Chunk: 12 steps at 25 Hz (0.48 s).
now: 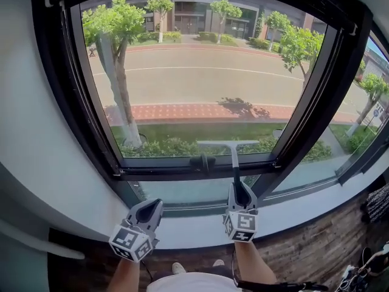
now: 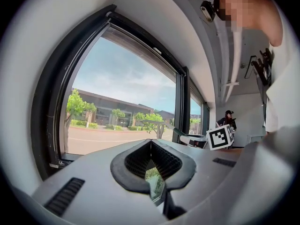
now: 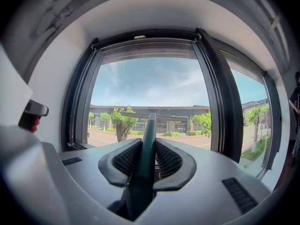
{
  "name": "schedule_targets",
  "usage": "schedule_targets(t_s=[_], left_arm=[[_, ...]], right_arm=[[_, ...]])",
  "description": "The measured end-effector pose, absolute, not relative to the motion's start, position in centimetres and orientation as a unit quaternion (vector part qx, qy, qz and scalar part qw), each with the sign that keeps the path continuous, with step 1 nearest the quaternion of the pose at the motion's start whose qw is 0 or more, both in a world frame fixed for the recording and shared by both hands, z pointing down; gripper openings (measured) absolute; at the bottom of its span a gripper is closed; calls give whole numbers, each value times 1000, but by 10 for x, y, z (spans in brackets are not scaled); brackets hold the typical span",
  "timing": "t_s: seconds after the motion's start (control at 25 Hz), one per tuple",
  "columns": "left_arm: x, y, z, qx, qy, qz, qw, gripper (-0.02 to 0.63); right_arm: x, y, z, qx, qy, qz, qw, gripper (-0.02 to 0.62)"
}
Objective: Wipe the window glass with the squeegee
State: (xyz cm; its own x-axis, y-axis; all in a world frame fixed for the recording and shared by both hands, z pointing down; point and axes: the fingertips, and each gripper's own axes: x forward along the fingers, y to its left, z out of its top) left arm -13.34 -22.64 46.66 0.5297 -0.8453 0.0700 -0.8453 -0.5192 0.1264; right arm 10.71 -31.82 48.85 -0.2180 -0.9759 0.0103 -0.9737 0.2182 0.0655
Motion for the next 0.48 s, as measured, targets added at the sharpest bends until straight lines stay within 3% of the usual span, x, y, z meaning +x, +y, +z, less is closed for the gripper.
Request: schedule_targets(t_s=[0.48], left_arm=[[-174, -218, 454, 854, -517, -24, 61, 17]], right_arm=[[63, -287, 379, 572, -812, -105, -49, 98]])
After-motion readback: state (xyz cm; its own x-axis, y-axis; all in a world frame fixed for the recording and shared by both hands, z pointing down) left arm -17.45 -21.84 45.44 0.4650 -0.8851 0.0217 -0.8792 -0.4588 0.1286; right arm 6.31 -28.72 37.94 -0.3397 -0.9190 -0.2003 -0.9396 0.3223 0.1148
